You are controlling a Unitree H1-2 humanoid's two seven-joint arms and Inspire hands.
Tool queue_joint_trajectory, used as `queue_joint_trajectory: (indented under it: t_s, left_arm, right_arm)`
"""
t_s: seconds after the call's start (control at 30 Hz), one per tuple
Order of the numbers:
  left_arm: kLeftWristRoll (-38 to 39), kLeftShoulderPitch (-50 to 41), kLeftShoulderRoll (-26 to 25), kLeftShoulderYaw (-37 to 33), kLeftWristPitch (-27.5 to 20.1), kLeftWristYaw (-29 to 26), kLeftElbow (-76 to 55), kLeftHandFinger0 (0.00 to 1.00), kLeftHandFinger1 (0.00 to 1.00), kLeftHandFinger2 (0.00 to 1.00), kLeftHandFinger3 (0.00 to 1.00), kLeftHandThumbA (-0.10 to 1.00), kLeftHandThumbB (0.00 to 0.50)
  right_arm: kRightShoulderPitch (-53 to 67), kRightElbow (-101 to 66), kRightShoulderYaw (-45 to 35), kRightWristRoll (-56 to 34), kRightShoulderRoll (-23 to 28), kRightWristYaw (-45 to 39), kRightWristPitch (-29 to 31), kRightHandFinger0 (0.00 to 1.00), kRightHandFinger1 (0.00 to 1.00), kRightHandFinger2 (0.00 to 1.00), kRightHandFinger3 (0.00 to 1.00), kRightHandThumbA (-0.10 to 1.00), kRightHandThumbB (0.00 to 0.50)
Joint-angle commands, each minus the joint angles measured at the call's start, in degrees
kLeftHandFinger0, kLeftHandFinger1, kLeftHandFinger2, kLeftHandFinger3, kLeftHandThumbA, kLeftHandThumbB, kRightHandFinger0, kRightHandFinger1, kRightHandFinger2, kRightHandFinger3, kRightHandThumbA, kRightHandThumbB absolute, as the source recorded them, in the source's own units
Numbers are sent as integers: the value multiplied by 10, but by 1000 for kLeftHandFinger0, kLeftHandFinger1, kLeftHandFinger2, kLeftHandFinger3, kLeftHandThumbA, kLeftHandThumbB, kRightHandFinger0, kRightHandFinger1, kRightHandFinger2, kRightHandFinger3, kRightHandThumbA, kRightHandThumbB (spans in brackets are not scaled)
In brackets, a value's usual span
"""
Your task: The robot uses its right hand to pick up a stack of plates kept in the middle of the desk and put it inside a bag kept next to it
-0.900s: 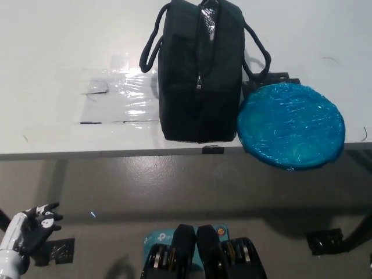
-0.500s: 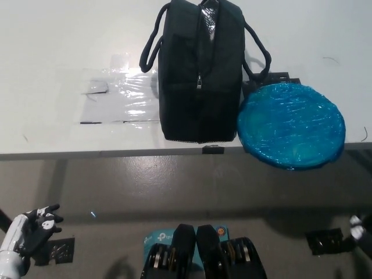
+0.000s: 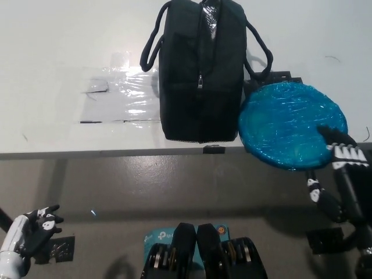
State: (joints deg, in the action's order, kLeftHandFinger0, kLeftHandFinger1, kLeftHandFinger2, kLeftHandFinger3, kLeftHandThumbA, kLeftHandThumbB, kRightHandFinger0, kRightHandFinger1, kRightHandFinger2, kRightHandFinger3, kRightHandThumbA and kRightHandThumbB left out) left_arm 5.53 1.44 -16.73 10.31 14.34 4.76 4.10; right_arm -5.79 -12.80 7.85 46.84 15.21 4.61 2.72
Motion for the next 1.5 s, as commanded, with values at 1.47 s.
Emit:
queue_joint_trajectory:
  t_s: [1.47]
  left_arm:
    - [-1, 19, -32, -4, 6, 25, -31, 665, 693, 836, 929, -100, 74]
  right_arm:
    - [-82, 58, 89, 159, 38, -36, -1, 1000, 1000, 1000, 1000, 653, 500]
